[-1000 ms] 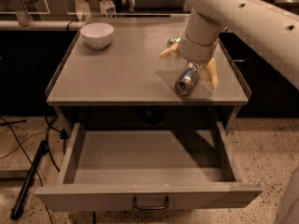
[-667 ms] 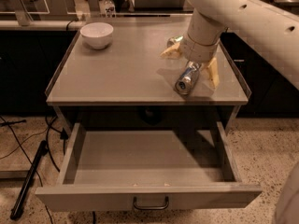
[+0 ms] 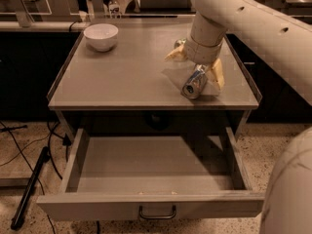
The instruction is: Place redbull can into top drawer
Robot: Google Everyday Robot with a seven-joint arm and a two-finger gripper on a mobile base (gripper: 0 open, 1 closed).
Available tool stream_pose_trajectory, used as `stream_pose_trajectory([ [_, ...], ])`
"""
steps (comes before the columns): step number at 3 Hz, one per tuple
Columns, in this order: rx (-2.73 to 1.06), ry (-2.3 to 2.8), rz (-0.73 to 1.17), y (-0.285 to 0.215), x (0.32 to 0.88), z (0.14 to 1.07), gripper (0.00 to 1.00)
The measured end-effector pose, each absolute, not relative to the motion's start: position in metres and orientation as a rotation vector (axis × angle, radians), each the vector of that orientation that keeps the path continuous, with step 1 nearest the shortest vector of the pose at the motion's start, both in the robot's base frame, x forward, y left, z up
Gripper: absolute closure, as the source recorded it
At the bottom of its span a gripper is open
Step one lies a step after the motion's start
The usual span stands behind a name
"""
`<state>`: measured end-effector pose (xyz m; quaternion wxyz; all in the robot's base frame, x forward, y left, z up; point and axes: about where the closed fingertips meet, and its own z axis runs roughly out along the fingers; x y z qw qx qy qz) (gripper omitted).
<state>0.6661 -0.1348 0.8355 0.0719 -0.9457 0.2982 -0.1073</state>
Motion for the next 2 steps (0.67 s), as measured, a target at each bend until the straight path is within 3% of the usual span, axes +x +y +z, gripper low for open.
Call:
stream_pose_trajectory([
  [2, -2.842, 0.896, -0.322, -0.1348, 0.6662, 0.8354, 0.42],
])
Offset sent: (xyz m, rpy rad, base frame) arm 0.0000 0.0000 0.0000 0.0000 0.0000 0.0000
